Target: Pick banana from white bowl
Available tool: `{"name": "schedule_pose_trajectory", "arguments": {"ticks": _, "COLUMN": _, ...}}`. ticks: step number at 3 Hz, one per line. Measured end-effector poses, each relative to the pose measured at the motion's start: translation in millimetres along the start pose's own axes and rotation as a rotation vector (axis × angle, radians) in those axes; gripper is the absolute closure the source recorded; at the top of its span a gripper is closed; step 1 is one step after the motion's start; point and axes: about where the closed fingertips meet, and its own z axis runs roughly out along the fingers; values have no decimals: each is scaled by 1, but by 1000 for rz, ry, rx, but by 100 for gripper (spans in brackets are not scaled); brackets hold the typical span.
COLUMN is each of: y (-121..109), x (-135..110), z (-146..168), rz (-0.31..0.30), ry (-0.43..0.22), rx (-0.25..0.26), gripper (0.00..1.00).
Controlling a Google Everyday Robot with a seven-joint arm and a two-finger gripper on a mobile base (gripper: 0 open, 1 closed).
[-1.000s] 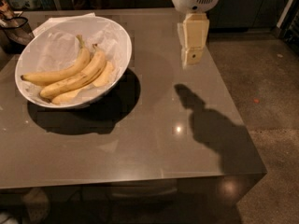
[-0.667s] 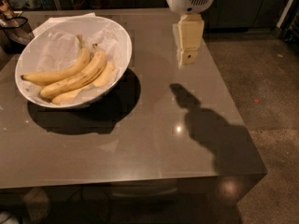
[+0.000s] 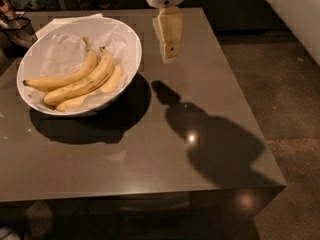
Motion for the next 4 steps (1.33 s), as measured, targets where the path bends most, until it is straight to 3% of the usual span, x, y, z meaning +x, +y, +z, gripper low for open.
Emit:
{"name": "schedule_pose_trajectory", "arguments": {"ticks": 2, "y": -6, "x": -5, "z": 4, "rz": -21, "ry": -1, "rx": 18, "gripper": 0}}
{"name": "schedule_pose_trajectory", "arguments": {"ticks": 4, "y": -28, "x": -34, "z": 48, "rz": -108, "ry": -29, "rx": -26, "gripper": 3}}
